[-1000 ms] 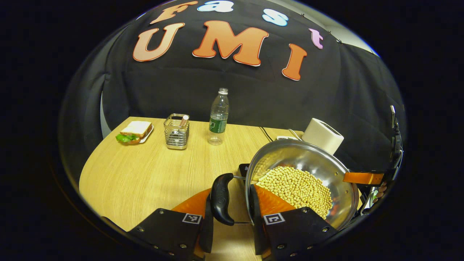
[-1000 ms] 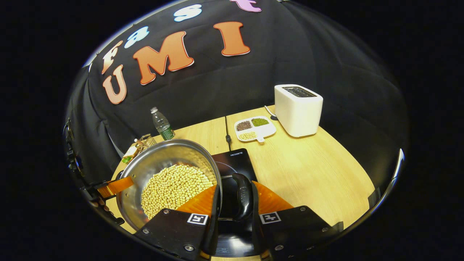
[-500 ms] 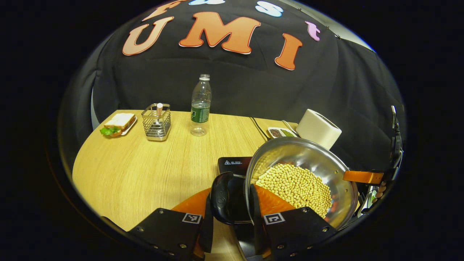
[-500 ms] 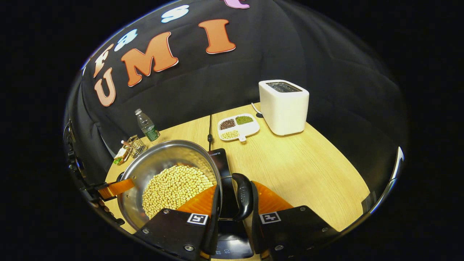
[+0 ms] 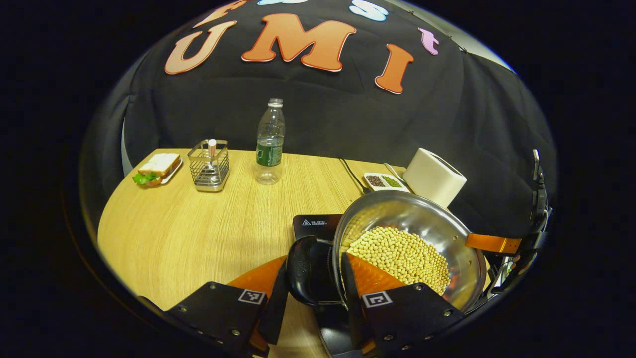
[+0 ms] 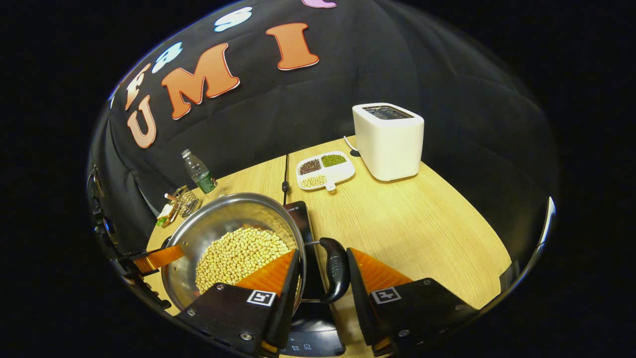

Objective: First push the handle of the pot to place it horizontally, then grasp the pot with both hands and set it on the induction cooktop.

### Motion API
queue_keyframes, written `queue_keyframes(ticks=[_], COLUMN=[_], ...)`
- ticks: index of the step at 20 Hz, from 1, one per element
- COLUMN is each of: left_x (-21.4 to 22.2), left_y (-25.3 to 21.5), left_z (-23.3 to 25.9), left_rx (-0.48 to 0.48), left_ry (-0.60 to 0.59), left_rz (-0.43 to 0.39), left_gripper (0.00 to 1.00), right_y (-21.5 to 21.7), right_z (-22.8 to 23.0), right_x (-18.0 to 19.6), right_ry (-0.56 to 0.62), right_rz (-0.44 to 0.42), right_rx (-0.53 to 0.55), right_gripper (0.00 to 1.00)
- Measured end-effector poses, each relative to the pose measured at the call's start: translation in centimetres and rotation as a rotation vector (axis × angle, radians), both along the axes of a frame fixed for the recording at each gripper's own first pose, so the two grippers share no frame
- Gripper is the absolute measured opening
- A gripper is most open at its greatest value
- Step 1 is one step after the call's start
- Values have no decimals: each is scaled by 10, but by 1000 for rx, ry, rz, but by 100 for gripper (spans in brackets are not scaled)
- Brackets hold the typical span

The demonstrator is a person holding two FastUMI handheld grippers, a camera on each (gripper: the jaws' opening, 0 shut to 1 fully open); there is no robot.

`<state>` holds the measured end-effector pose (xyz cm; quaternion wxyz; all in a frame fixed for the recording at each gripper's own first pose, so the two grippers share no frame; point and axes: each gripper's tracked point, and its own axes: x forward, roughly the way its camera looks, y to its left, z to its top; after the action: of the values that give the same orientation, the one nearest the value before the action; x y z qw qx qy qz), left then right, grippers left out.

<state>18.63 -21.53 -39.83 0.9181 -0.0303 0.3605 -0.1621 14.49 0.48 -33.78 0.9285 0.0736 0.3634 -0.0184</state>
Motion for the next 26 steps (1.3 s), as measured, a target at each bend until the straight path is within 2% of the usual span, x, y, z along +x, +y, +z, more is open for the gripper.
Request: queue_keyframes(ticks=[1, 3, 5, 8, 11, 13, 15, 17, 18, 19, 21, 24, 26], left_x=[1, 0, 0, -2, -7, -16, -32, -43, -51, -60, -74, -94, -107], left_y=[4, 15, 26, 44, 72, 90, 107, 121, 128, 134, 142, 171, 181], left_z=[9, 31, 55, 108, 170, 210, 255, 295, 312, 326, 356, 399, 405], left_rx=[19, 48, 55, 50, 98, 114, 98, 72, 64, 54, 18, 4, 2], left_ry=[-31, -91, -142, -244, -365, -433, -476, -547, -569, -578, -617, -694, -707], left_rz=[7, 43, 79, 118, 154, 183, 200, 221, 236, 243, 254, 321, 358], left_gripper=[59, 71, 72, 72, 72, 72, 70, 72, 69, 72, 70, 72, 69], right_y=[-3, -6, -10, -16, -21, -17, -17, -22, -21, -22, -33, -37, -36], right_z=[1, 14, 36, 86, 144, 183, 216, 252, 267, 281, 309, 339, 350], right_x=[2, -2, -6, -14, -22, -31, -45, -58, -66, -73, -81, -102, -114], right_ry=[-15, -49, -106, -213, -346, -411, -461, -527, -551, -571, -604, -662, -688], right_rz=[-8, -15, -16, -9, 8, 23, 32, 36, 36, 37, 31, 24, 24], right_rx=[-19, -45, -68, -105, -165, -150, -151, -176, -179, -178, -183, -182, -172], right_gripper=[55, 82, 93, 94, 94, 94, 94, 94, 94, 94, 93, 94, 94])
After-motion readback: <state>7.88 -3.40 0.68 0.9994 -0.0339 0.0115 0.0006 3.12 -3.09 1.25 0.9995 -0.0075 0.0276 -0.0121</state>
